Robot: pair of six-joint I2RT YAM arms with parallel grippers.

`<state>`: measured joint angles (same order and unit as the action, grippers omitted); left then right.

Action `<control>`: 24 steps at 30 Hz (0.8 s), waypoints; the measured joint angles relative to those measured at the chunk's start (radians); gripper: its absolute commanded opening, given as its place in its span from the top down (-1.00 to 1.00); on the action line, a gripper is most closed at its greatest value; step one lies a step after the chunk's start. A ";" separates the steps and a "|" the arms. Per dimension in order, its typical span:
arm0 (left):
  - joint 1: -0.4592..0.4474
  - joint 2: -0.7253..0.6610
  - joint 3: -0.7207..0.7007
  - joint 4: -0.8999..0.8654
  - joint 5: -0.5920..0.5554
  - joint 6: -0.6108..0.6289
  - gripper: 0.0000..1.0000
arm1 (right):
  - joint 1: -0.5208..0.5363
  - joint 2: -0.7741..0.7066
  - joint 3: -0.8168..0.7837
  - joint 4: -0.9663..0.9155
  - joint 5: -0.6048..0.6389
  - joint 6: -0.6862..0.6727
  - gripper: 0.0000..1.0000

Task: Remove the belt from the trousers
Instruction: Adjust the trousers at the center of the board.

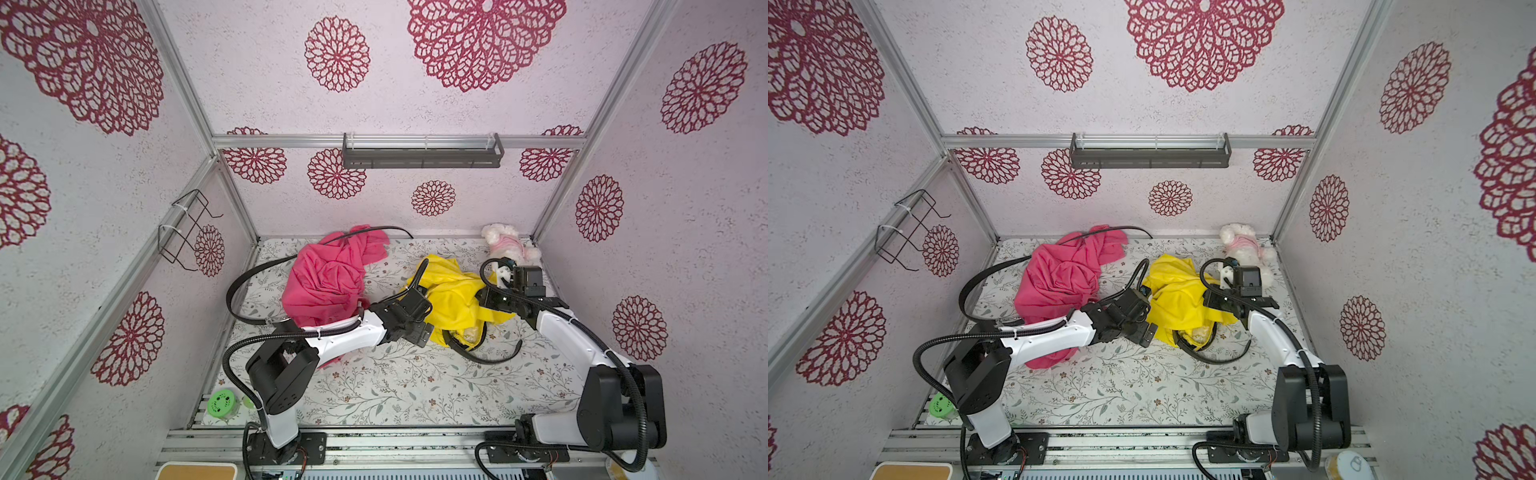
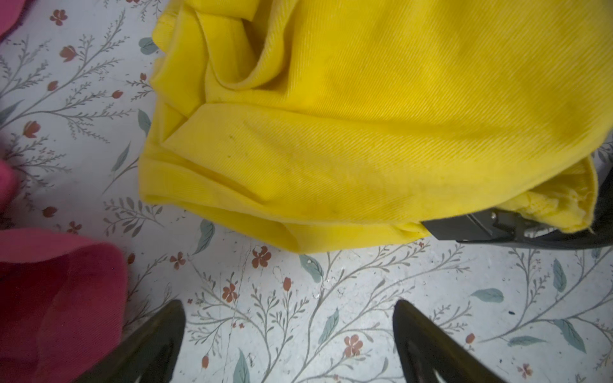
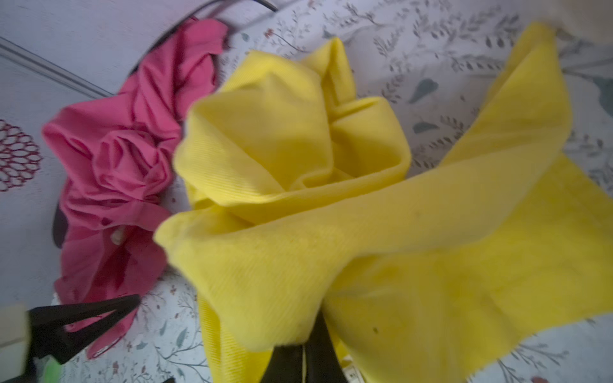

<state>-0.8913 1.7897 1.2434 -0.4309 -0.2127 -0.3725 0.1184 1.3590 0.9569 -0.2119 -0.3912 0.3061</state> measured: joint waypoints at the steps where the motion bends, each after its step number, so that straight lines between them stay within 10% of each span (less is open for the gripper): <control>1: 0.000 -0.008 -0.004 0.000 -0.008 -0.002 -0.99 | 0.029 -0.002 0.036 -0.011 -0.004 0.000 1.00; 11: 0.001 -0.171 -0.109 0.010 -0.084 -0.042 -0.99 | 0.411 0.286 0.566 -0.098 -0.041 -0.076 1.00; 13: 0.001 -0.225 -0.145 0.014 -0.106 -0.055 -0.99 | 0.470 0.429 0.751 -0.177 -0.037 -0.117 0.05; 16: 0.001 -0.267 -0.173 0.015 -0.127 -0.074 -1.00 | 0.523 0.533 0.834 -0.226 -0.006 -0.157 -0.63; 24: -0.053 -0.189 -0.134 0.046 -0.038 -0.035 -1.00 | 0.444 0.309 0.562 -0.246 0.191 -0.128 -0.88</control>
<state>-0.9440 1.6005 1.1099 -0.3851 -0.2504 -0.4072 0.5625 1.6676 1.5192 -0.4576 -0.2001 0.1780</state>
